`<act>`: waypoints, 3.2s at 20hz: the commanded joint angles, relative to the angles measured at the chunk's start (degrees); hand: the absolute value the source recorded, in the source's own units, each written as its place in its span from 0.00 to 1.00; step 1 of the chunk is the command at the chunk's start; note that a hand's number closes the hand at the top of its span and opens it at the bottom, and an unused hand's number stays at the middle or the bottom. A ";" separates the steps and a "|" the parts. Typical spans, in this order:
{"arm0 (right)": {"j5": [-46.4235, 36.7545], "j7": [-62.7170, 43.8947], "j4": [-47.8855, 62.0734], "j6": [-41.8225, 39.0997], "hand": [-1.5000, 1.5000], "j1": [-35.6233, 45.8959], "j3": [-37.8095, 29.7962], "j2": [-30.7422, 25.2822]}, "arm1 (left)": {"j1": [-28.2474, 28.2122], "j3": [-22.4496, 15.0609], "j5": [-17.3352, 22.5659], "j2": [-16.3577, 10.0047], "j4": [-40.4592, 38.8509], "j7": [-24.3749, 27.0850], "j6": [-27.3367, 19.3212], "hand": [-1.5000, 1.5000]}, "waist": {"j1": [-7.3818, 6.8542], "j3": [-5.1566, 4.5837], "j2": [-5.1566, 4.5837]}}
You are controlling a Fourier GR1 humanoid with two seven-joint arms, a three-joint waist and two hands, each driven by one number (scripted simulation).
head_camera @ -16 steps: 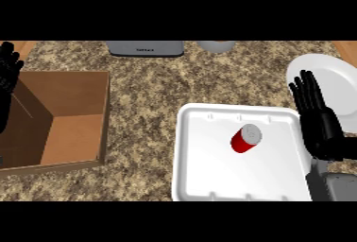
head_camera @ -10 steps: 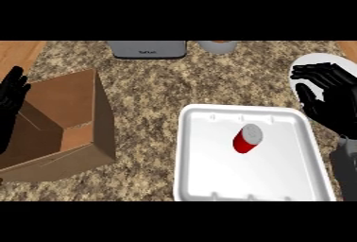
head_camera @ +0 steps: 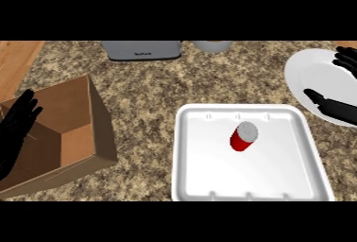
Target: Pick the can from the tray and place it in the plate
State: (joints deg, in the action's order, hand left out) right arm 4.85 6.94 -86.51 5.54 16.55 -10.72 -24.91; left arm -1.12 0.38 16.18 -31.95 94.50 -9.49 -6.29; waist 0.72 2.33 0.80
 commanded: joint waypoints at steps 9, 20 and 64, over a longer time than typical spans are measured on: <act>-7.24 -3.46 -0.66 -13.29 0.00 -4.49 7.85 -12.40 | -5.72 -5.07 3.85 9.63 -1.92 -4.66 1.05 0.50 | 1.29 -2.81 -1.50; -13.36 -19.74 -8.78 -19.55 0.00 -0.95 18.24 -15.95 | -4.96 -6.55 1.03 12.98 -0.63 -7.20 0.20 0.50 | 1.28 -2.78 -1.18; -34.73 -34.95 1.23 -17.23 1.00 1.88 40.31 0.07 | -2.74 -5.53 -9.34 23.64 -3.26 -9.03 3.42 0.50 | -0.33 -2.35 -1.51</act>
State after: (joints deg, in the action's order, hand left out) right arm -28.65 -31.97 -88.81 -10.70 18.49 27.40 -24.70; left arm -5.22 0.80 7.73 -14.84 98.76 -19.26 -1.67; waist -0.32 1.72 0.65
